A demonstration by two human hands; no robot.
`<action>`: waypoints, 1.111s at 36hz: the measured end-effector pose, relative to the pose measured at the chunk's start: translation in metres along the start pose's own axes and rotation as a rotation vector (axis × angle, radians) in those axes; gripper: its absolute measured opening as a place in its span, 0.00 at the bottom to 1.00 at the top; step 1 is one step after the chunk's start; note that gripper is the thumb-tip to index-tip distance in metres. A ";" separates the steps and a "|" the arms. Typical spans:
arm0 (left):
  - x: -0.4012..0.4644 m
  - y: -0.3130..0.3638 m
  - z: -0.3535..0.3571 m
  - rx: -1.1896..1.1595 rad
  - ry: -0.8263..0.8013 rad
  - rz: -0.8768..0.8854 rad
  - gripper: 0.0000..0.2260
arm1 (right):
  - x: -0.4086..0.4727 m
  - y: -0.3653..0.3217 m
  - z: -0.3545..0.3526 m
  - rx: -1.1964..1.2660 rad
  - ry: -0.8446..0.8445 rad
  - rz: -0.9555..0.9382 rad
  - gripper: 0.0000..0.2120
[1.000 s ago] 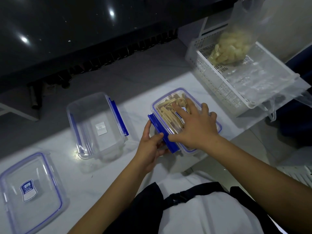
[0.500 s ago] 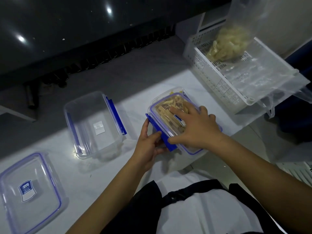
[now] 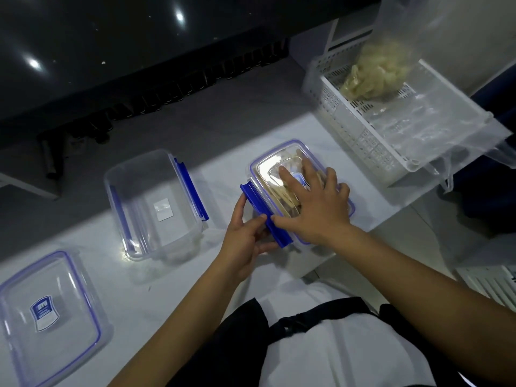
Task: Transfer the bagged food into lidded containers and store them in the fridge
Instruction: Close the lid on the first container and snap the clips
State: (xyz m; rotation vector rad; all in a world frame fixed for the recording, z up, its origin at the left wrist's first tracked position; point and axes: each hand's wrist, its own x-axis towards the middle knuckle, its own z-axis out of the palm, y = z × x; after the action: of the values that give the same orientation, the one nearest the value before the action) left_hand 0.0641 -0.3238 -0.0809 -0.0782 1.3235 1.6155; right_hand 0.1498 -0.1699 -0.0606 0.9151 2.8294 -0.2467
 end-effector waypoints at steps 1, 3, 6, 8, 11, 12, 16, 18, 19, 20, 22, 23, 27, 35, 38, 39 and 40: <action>0.000 0.000 0.000 0.001 0.001 0.002 0.28 | 0.001 0.001 0.003 0.007 0.012 -0.005 0.48; 0.000 -0.001 0.000 0.008 0.000 0.006 0.28 | 0.002 0.003 0.005 0.024 0.018 -0.023 0.47; -0.001 -0.001 -0.001 0.045 0.004 0.020 0.28 | -0.001 0.006 0.006 0.033 0.010 -0.049 0.44; 0.000 0.001 0.000 0.084 -0.010 0.029 0.29 | -0.003 0.005 0.005 0.027 0.024 -0.059 0.37; 0.002 0.005 0.005 0.158 -0.005 0.065 0.31 | -0.001 0.000 0.004 0.019 0.029 -0.052 0.30; 0.003 0.005 0.007 0.183 0.001 0.082 0.32 | 0.001 -0.001 0.004 0.015 0.028 -0.049 0.29; 0.005 0.006 0.020 0.240 0.034 0.122 0.38 | 0.006 -0.003 0.005 0.010 0.020 -0.024 0.27; 0.004 0.007 0.025 0.273 0.037 0.131 0.40 | 0.006 -0.005 0.004 0.014 -0.005 -0.008 0.27; 0.004 0.008 0.026 0.296 0.038 0.134 0.40 | 0.007 -0.006 0.004 0.014 -0.024 0.000 0.27; 0.005 0.009 0.027 0.322 0.040 0.137 0.39 | 0.007 -0.008 0.004 0.017 -0.048 0.009 0.27; 0.006 0.013 0.028 0.370 0.044 0.143 0.39 | 0.008 -0.011 0.000 0.039 -0.107 0.029 0.27; 0.007 0.015 0.029 0.390 0.046 0.147 0.38 | 0.008 -0.012 -0.002 0.051 -0.138 0.035 0.27; 0.007 0.019 0.031 0.437 0.025 0.144 0.37 | 0.012 -0.008 -0.018 0.141 -0.238 0.015 0.27; 0.003 0.028 0.003 0.524 -0.005 0.067 0.38 | 0.022 0.040 -0.042 1.062 -0.159 0.360 0.42; 0.000 0.027 -0.001 0.525 0.002 0.044 0.38 | 0.028 0.053 -0.043 1.219 -0.433 0.504 0.38; 0.000 0.026 -0.001 0.524 0.003 0.041 0.38 | 0.028 0.056 -0.042 1.235 -0.485 0.528 0.35; 0.000 0.027 -0.001 0.523 0.005 0.040 0.38 | 0.028 0.058 -0.042 1.232 -0.504 0.543 0.33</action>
State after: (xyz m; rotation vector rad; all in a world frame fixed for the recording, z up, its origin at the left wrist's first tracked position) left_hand 0.0447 -0.3221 -0.0627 0.2632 1.7179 1.2548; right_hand 0.1569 -0.0993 -0.0315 1.4297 1.6624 -1.8832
